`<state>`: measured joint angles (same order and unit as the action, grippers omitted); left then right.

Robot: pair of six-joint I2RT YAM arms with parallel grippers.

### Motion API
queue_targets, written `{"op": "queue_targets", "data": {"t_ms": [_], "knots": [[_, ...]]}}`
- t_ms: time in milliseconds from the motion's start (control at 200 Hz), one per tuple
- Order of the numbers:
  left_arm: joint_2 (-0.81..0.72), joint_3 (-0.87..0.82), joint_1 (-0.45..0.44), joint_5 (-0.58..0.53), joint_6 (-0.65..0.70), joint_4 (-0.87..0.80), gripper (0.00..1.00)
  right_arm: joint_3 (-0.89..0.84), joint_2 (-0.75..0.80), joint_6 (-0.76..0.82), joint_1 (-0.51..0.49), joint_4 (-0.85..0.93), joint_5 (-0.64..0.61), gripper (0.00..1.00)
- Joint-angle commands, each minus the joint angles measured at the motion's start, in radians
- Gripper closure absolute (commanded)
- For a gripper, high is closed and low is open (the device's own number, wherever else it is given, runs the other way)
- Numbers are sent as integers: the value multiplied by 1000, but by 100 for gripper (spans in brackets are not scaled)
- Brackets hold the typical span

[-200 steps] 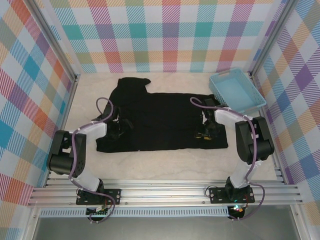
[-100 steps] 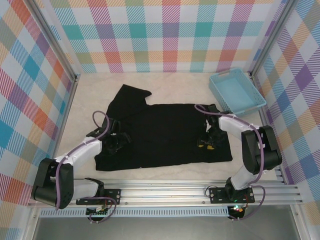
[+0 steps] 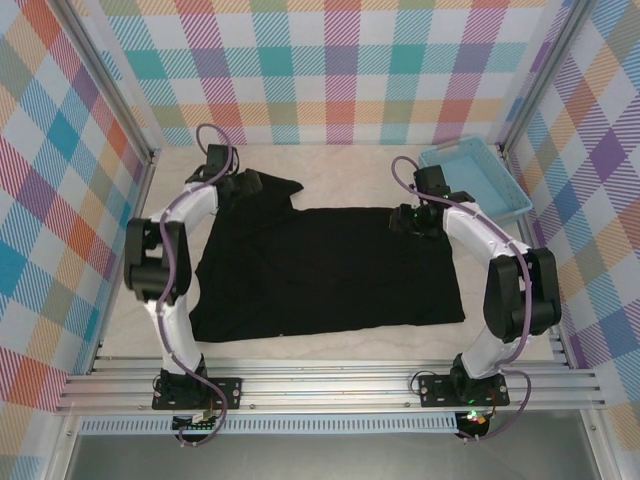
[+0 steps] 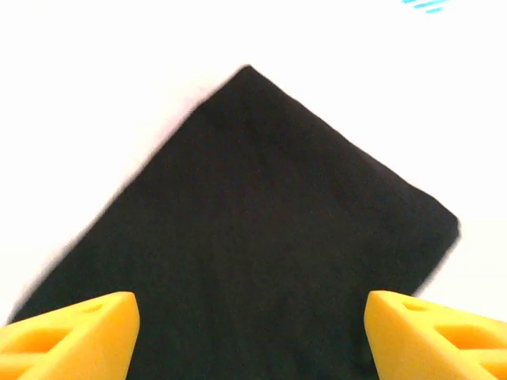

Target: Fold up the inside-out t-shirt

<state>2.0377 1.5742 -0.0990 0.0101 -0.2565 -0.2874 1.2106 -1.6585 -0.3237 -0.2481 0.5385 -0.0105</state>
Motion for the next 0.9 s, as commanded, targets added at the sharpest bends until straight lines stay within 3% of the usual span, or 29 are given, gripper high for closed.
{"op": "queue_targets", "data": {"t_ms": [0,240,415,640,895], "knots": [[149,222,19,31,178,-180,24,-16,0,22,2,-35,36,47],[522,795,30,43,312,-464,24,-34,17,26,1,-32,70,47],[704,1077,36,77,330,-541,26,-47,27,23,1,-34,101,47],[757,1110,41,89,304,-483,41,-67,36,22,1,-40,113,47],[781,1123,42,81,295,-474,68,-60,15,25,1,-40,64,47]]}}
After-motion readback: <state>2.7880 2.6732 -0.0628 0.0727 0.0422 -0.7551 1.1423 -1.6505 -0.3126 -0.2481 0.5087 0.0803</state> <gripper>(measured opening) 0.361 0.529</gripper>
